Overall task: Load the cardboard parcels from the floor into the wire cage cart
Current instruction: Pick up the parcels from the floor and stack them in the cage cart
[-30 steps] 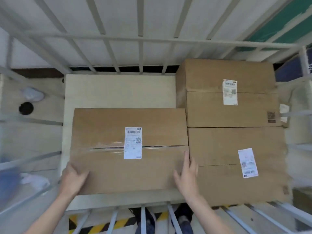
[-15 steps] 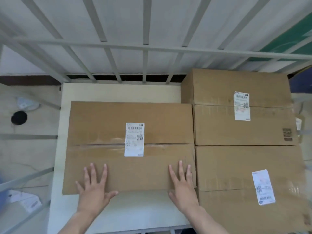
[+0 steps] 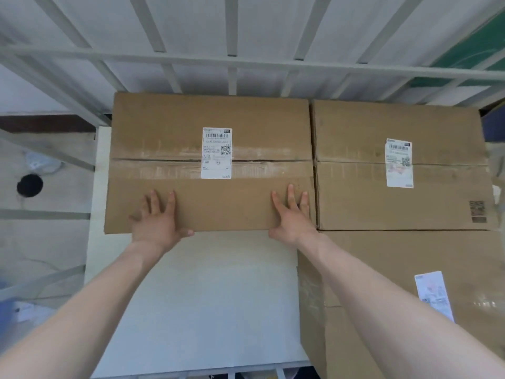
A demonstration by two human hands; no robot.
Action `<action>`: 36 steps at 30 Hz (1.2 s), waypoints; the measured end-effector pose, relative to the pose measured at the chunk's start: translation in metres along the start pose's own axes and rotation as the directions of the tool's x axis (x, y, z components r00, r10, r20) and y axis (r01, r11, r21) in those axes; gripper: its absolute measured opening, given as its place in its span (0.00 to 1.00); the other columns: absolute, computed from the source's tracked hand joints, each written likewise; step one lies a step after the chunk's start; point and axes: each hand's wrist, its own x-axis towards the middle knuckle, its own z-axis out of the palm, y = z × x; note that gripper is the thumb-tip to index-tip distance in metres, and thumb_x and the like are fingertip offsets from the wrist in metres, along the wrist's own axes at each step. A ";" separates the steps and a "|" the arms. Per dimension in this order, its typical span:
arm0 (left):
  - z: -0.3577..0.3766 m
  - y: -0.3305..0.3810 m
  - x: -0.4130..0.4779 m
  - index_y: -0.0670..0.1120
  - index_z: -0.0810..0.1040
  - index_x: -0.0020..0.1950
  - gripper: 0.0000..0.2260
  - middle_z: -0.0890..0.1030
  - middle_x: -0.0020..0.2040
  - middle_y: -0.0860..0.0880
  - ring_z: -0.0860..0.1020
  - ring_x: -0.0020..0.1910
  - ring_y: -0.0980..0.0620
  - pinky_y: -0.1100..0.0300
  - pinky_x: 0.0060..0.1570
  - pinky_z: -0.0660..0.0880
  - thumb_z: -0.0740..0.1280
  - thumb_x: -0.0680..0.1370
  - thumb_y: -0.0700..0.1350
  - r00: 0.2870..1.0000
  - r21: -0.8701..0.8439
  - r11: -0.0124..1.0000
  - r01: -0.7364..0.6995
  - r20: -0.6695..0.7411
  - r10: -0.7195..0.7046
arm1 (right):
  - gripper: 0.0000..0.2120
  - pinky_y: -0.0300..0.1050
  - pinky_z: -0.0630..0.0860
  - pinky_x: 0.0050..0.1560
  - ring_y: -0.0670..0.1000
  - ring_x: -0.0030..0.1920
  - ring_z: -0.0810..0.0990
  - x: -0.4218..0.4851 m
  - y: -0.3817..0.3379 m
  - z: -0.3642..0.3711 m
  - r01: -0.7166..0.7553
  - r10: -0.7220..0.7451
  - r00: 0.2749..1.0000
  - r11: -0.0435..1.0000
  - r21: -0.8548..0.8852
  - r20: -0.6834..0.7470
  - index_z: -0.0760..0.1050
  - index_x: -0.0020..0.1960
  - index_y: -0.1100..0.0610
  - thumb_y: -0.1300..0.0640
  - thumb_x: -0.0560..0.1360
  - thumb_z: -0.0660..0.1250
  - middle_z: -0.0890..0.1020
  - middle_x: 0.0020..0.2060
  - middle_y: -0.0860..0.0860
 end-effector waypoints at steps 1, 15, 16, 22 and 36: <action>0.002 0.004 -0.009 0.51 0.43 0.80 0.45 0.42 0.80 0.40 0.44 0.79 0.39 0.35 0.70 0.60 0.66 0.74 0.64 1.000 -0.011 1.000 -0.006 -0.024 0.006 | 0.46 0.57 0.43 0.77 0.64 0.76 0.30 -0.003 0.001 -0.008 0.003 -0.004 1.000 1.000 0.028 0.025 0.43 0.80 0.44 0.51 0.72 0.70 0.32 0.78 0.51; -0.079 0.124 -0.272 0.49 0.50 0.81 0.30 0.55 0.81 0.46 0.51 0.79 0.47 0.42 0.74 0.53 0.57 0.81 0.51 0.975 -0.136 0.967 -0.215 0.028 0.221 | 0.36 0.57 0.50 0.76 0.58 0.79 0.41 -0.277 0.058 -0.059 0.077 -0.078 0.997 0.997 -0.031 -0.027 0.44 0.80 0.47 0.43 0.78 0.56 0.46 0.80 0.52; -0.095 0.133 -0.297 0.49 0.50 0.81 0.30 0.55 0.81 0.46 0.51 0.79 0.46 0.42 0.74 0.51 0.56 0.81 0.51 0.974 -0.142 0.965 -0.220 0.019 0.224 | 0.36 0.57 0.49 0.76 0.58 0.79 0.41 -0.301 0.062 -0.066 0.081 -0.082 0.996 0.996 -0.037 -0.035 0.43 0.80 0.46 0.42 0.78 0.55 0.45 0.80 0.52; -0.180 0.192 -0.440 0.50 0.54 0.80 0.29 0.57 0.80 0.46 0.53 0.79 0.46 0.44 0.76 0.52 0.58 0.80 0.50 0.951 -0.177 0.935 -0.308 -0.029 0.308 | 0.36 0.58 0.47 0.76 0.58 0.79 0.42 -0.439 0.090 -0.119 0.065 -0.047 0.981 0.994 0.089 -0.189 0.43 0.80 0.47 0.40 0.78 0.55 0.46 0.80 0.52; -0.166 0.334 -0.660 0.49 0.58 0.80 0.28 0.62 0.78 0.45 0.58 0.78 0.46 0.50 0.75 0.57 0.60 0.81 0.51 0.676 -0.138 0.664 -0.735 -0.077 0.733 | 0.36 0.58 0.49 0.76 0.55 0.79 0.41 -0.694 0.261 -0.109 -0.158 0.407 0.799 0.852 0.500 -0.442 0.41 0.80 0.44 0.33 0.77 0.49 0.44 0.80 0.48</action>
